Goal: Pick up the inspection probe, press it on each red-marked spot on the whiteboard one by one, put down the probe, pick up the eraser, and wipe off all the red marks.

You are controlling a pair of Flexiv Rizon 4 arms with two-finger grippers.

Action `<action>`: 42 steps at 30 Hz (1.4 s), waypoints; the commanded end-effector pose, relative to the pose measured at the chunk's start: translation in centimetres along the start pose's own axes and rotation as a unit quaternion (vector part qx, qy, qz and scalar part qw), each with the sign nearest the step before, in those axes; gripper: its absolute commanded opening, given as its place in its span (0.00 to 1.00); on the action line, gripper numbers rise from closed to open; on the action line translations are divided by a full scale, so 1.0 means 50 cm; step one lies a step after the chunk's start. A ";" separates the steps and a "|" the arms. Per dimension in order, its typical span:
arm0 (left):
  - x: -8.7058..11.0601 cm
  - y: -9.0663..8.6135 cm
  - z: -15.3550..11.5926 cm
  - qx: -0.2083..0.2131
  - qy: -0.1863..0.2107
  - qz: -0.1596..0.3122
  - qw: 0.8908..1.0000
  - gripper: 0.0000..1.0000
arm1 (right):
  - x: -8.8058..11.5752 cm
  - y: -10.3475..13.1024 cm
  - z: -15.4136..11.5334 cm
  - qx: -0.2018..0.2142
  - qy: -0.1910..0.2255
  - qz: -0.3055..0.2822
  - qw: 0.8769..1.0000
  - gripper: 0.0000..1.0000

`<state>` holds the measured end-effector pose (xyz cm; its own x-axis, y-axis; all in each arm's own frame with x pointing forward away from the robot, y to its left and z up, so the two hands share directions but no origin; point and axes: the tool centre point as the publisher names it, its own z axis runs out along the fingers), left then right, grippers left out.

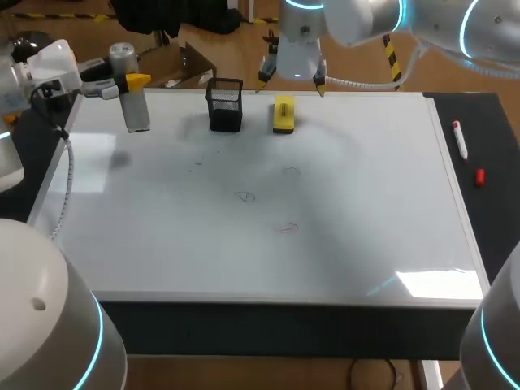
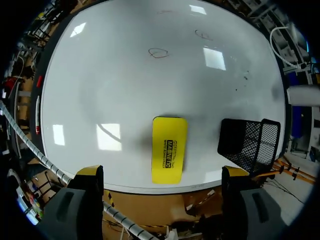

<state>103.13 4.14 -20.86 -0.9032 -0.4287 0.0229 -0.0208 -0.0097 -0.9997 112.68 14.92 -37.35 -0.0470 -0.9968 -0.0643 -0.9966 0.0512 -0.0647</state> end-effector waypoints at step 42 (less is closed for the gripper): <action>0.002 -0.001 0.000 0.001 -0.001 0.001 1.000 0.00 | 0.028 -0.003 0.143 -0.045 0.053 0.026 0.997 0.49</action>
<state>103.13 4.14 -20.87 -0.9031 -0.4287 0.0230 -0.0208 -0.0098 -0.9997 113.55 14.38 -43.90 -0.1028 -0.9943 0.0286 -0.9942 0.1036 0.0282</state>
